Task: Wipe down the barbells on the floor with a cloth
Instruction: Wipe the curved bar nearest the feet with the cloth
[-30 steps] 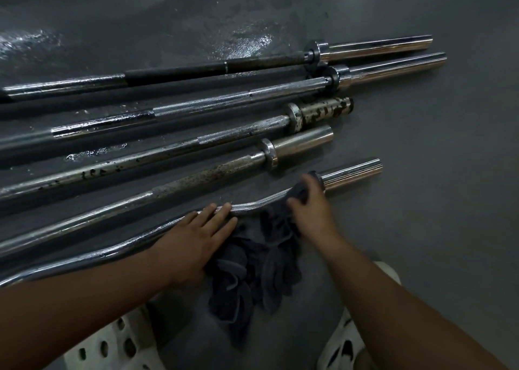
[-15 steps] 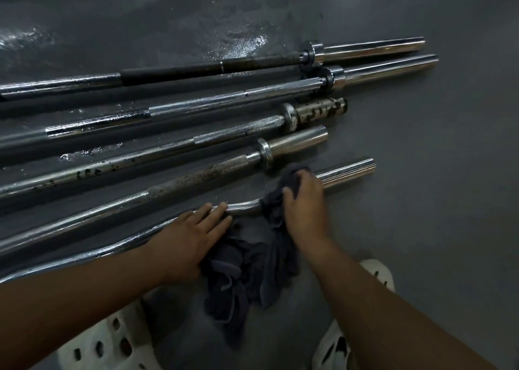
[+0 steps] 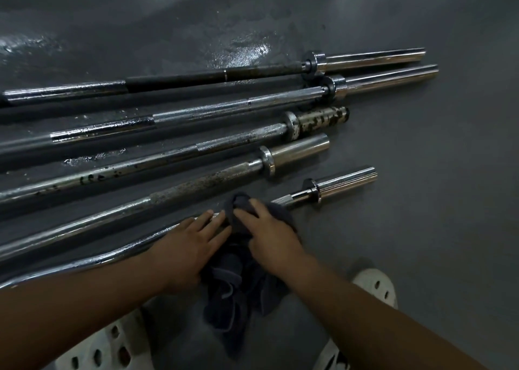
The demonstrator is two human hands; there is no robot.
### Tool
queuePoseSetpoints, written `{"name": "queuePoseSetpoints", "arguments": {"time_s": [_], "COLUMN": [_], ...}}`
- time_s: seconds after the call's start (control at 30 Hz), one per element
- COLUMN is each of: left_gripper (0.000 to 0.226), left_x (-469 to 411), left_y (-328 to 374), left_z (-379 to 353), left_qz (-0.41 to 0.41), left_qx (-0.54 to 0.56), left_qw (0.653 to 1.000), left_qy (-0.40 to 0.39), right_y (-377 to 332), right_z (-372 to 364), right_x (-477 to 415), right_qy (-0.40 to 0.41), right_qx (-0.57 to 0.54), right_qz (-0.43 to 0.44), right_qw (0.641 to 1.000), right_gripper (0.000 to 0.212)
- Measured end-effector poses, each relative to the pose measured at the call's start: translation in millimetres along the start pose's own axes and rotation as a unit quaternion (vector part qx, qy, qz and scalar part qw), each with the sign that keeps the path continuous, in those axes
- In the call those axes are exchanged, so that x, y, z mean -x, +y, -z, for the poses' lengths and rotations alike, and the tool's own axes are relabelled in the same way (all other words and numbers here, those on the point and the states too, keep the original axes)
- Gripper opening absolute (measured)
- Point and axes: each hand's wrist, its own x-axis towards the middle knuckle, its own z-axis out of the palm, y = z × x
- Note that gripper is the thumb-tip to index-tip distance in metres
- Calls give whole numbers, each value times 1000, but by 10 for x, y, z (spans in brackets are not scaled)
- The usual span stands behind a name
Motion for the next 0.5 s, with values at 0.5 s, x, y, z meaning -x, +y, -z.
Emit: {"name": "queuePoseSetpoints", "arguments": {"time_s": [0.5], "left_gripper": [99], "left_x": [-4], "left_y": [18], "left_z": [8], "left_qz": [-1], "left_qx": [-18], "left_qw": [1000], "left_qy": [-21], "right_y": [504], "right_z": [167], "right_x": [-68], "right_qy": [74], "right_qx": [55], "right_qz": [-196], "right_qw": [976], "right_gripper": [71]}}
